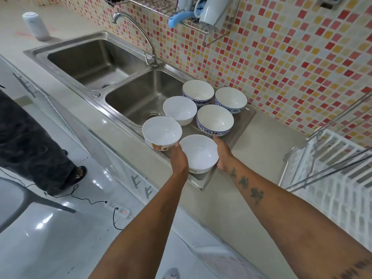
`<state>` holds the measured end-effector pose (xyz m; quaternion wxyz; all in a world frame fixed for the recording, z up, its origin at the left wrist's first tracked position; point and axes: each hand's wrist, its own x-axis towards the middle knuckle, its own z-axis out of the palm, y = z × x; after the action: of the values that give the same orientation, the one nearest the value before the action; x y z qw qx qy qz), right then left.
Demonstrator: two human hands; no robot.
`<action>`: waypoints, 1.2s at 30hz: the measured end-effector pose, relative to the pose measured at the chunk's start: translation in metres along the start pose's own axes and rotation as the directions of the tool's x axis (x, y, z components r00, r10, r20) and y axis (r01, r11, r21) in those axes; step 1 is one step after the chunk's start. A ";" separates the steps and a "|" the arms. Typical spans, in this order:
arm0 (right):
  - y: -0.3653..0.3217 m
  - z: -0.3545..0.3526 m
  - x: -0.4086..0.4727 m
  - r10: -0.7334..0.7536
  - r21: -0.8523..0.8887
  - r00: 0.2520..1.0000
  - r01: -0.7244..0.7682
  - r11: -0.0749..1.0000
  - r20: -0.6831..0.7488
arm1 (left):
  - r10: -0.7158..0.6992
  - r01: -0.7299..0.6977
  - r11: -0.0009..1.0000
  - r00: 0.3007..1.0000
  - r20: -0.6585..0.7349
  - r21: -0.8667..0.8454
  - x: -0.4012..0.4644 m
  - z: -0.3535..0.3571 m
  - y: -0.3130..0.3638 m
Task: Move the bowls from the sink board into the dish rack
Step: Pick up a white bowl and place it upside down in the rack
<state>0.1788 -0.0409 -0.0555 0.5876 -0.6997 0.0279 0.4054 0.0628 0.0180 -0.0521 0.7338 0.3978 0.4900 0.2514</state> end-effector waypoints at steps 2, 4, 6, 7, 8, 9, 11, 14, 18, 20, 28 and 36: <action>-0.001 -0.001 -0.002 -0.008 0.018 1.000 0.008 1.000 0.014 | -0.021 0.021 0.999 1.000 0.005 -0.040 -0.005 -0.001 0.002; -0.003 -0.002 -0.005 -0.025 0.033 0.999 0.025 0.999 0.023 | -0.042 0.043 0.995 0.999 0.011 -0.086 -0.010 0.000 0.007; -0.008 -0.002 -0.012 -0.055 0.047 0.998 0.054 0.997 0.031 | -0.081 0.080 0.988 0.997 -0.001 -0.132 -0.016 0.002 0.013; -0.012 -0.003 -0.019 -0.071 0.059 0.997 0.069 0.996 0.030 | -0.108 0.105 0.982 0.994 -0.006 -0.159 -0.018 0.003 0.016; -0.016 -0.004 -0.024 -0.089 0.081 0.995 0.086 0.993 0.032 | -0.138 0.134 0.972 0.990 -0.008 -0.193 -0.022 0.004 0.021; -0.022 -0.004 -0.033 -0.115 0.097 0.993 0.111 0.989 0.031 | -0.154 0.150 0.963 0.988 -0.001 -0.223 -0.027 0.006 0.028; -0.036 -0.006 -0.051 -0.181 0.118 0.983 0.176 0.977 0.035 | -0.176 0.179 0.947 0.984 0.035 -0.265 -0.039 0.009 0.041; -0.059 -0.012 -0.082 -0.301 0.200 0.952 0.285 0.937 0.052 | -0.210 0.240 0.908 0.970 0.124 -0.343 -0.060 0.011 0.064; -0.084 -0.027 -0.121 -0.443 0.270 0.896 0.419 0.867 0.032 | -0.160 0.304 0.904 0.892 0.423 -0.300 -0.098 0.013 0.103; -0.096 -0.038 -0.147 -0.515 0.278 0.857 0.497 0.822 -0.011 | -0.161 0.335 0.912 0.823 0.545 -0.238 -0.117 0.015 0.122; -0.152 -0.096 -0.279 -0.831 0.355 0.552 0.791 0.499 -0.062 | -0.009 0.171 0.983 0.409 0.913 -0.067 -0.228 0.048 0.184; -0.180 -0.194 -0.372 -0.948 0.381 0.276 0.903 0.199 -0.159 | -0.080 -0.107 0.988 0.232 0.969 0.107 -0.318 0.117 0.204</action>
<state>0.1261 -0.3126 0.3084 0.8409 -0.4150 -0.3474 -0.0063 0.0495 -0.1497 0.3060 0.8447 0.5262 -0.0564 -0.0808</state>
